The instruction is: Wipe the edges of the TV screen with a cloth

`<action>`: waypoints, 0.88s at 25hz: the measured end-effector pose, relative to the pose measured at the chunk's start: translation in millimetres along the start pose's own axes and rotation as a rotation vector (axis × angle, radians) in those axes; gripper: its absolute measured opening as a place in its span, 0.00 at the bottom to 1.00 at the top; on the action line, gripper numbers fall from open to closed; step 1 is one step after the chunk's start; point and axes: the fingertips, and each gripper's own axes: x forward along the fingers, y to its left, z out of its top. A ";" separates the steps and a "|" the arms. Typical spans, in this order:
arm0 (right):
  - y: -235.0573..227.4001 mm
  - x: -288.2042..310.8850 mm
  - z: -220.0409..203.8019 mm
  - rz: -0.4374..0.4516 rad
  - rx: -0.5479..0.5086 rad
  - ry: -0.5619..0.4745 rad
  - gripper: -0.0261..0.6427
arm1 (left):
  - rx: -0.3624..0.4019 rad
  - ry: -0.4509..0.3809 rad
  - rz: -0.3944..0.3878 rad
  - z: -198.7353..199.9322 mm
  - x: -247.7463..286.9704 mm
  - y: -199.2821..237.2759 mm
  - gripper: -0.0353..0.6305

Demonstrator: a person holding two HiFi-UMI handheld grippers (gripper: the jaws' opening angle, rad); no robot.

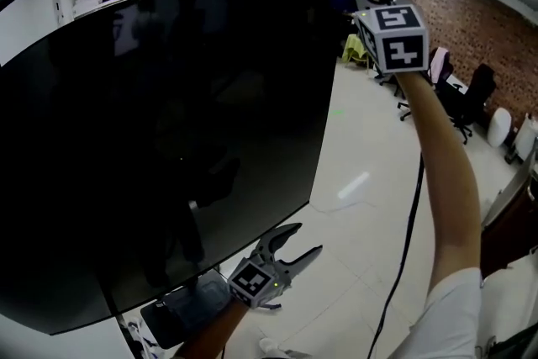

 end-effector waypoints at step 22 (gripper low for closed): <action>314.1 -213.8 -414.5 0.399 0.428 0.433 0.16 | -0.259 0.180 0.067 -132.7 17.1 -16.0 0.44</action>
